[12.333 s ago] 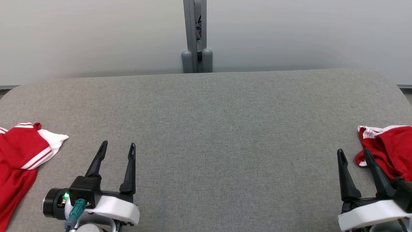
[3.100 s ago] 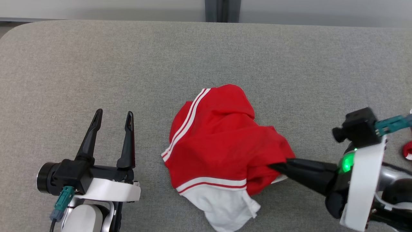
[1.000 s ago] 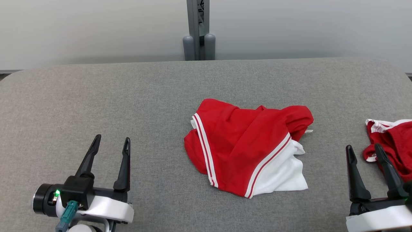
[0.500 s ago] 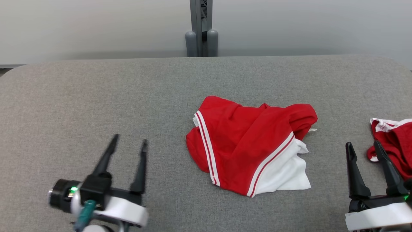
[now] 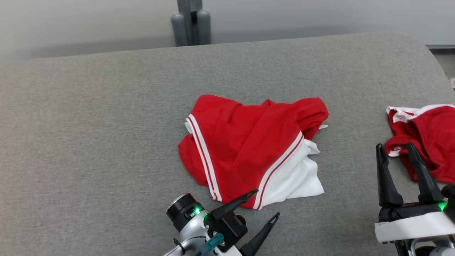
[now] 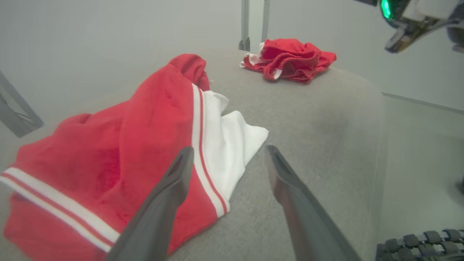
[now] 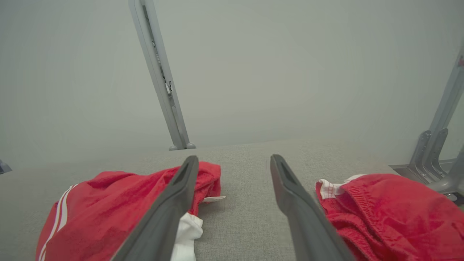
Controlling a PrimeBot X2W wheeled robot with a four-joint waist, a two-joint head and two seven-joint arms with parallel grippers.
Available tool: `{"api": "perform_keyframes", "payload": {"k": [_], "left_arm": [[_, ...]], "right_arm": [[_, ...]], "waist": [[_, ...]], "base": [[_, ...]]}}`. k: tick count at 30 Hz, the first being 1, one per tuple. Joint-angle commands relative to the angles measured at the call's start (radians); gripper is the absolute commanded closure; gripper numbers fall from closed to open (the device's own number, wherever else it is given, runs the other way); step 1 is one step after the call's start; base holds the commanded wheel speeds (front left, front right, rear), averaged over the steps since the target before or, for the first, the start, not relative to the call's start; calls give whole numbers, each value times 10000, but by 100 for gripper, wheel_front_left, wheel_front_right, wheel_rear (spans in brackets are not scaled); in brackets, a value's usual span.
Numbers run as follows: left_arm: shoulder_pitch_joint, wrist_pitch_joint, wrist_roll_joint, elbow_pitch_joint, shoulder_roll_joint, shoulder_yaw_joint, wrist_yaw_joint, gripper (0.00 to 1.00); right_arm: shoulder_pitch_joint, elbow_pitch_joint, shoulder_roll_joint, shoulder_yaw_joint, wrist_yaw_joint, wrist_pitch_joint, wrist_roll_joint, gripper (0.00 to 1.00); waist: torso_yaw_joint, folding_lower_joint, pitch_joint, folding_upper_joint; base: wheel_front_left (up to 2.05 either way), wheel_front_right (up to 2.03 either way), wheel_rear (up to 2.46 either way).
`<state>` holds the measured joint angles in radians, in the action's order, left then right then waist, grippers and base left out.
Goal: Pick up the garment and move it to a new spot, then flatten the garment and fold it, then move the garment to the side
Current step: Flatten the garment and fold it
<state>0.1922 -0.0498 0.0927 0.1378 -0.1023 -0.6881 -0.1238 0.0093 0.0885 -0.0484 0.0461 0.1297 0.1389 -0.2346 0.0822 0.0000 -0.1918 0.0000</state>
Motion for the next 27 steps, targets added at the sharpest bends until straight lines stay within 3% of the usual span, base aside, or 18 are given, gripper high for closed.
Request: {"api": "perform_keyframes", "payload": {"k": [1, 12, 13, 15, 20, 27], "left_arm": [[372, 54, 134, 356, -138, -159, -52, 0], [1747, 742, 358, 2957, -529, -637, -62, 0], [1806, 811, 389, 3162, -555, -660, -62, 19], [1923, 781, 313, 3372, -699, -729, -62, 100], [2123, 395, 396, 2766, -957, -880, -67, 100], [2549, 593, 200, -37, -1627, -742, -3, 100]], "right_arm": [[-178, -81, -42, -81, 21, 148, -84, 0], [-544, -666, -42, -220, 21, 701, -570, 0], [-575, -721, -45, -204, 21, 749, -584, 0], [-618, -824, -42, -174, 21, 821, -612, 0], [-649, -1013, -45, -42, 22, 934, -550, 0], [-591, -1242, -45, 52, 22, 1025, -646, 0]], "waist": [[575, 0, -436, 0], [1734, 0, -1264, 0], [1774, 0, -1299, 0], [1818, 0, -1337, 0], [1710, 0, -1227, 0], [1236, 0, -825, 0]], "base": [[0, 0, 0], [0, 0, 0], [0, 0, 0], [0, 0, 0], [0, 0, 0], [0, 0, 0]]}}
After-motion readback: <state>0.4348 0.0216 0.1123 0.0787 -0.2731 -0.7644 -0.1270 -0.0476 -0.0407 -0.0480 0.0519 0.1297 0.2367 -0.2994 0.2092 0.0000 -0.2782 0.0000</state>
